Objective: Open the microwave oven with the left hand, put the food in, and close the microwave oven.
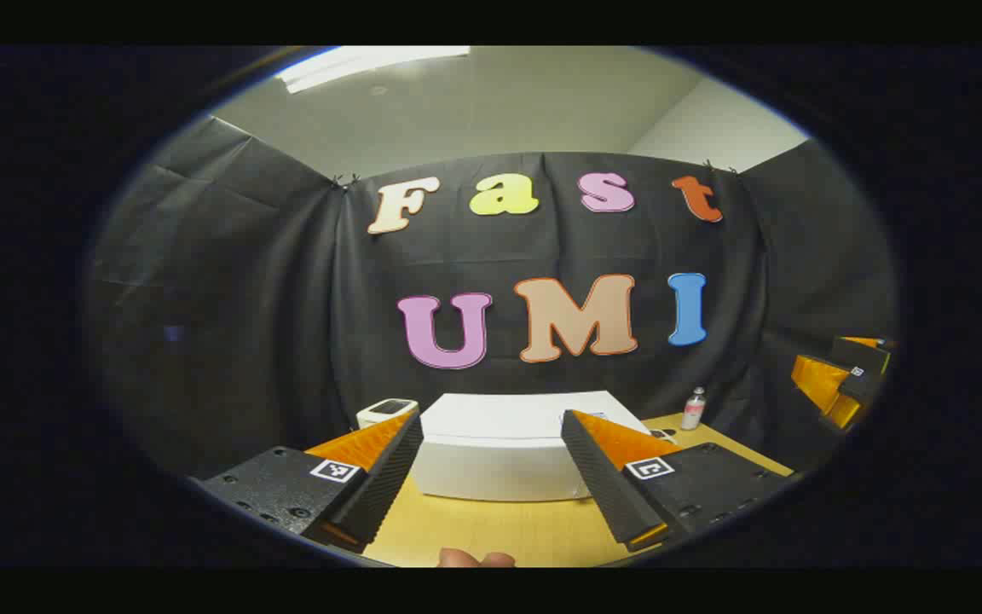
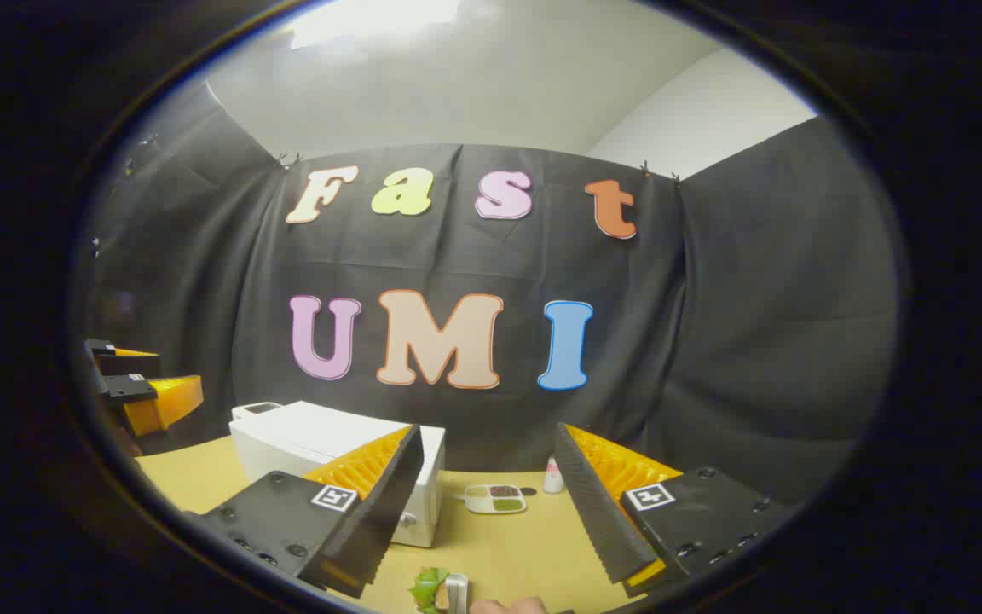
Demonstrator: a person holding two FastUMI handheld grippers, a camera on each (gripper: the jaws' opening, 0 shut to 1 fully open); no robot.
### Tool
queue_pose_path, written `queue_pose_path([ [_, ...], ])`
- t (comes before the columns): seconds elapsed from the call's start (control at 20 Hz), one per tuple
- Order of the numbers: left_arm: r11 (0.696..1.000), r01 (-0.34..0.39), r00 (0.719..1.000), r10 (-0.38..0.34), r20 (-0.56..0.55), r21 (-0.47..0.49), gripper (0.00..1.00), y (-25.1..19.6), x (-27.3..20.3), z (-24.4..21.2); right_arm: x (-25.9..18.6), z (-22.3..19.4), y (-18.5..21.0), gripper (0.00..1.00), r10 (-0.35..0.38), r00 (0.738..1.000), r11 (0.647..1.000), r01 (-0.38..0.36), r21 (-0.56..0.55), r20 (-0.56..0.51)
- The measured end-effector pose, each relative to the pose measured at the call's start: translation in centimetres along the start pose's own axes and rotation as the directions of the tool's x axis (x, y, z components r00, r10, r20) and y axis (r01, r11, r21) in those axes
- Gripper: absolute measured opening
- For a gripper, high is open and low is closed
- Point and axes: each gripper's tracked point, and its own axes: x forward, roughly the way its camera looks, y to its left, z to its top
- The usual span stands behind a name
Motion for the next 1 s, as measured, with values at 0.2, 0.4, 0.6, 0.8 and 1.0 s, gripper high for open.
queue_pose_path([
  [0.2,1.000,-0.002,1.000,0.002,-0.005,0.009,0.98,0.14,0.02,-0.12,0.03,-0.09,0.16,0.97,0.005,1.000,1.000,-0.005,0.000,-0.002],
  [0.4,1.000,-0.007,1.000,0.007,-0.010,0.007,0.98,0.33,-0.18,-0.38,-0.08,-0.02,0.26,0.96,0.007,1.000,1.000,-0.007,-0.008,-0.002],
  [0.6,1.000,-0.006,1.000,0.006,-0.014,0.007,0.98,0.16,-0.32,-0.56,-0.12,-0.01,0.67,0.97,0.016,1.000,1.000,-0.016,-0.004,-0.004],
  [0.8,1.000,-0.009,1.000,0.009,-0.013,0.009,0.98,0.26,-0.50,-0.50,-0.17,0.18,0.46,0.97,0.016,1.000,1.000,-0.016,-0.004,-0.003],
  [1.0,1.000,-0.007,1.000,0.007,-0.008,0.016,0.99,0.05,-0.60,-0.39,-0.37,0.43,0.45,0.97,0.016,1.000,1.000,-0.016,0.005,-0.002],
])
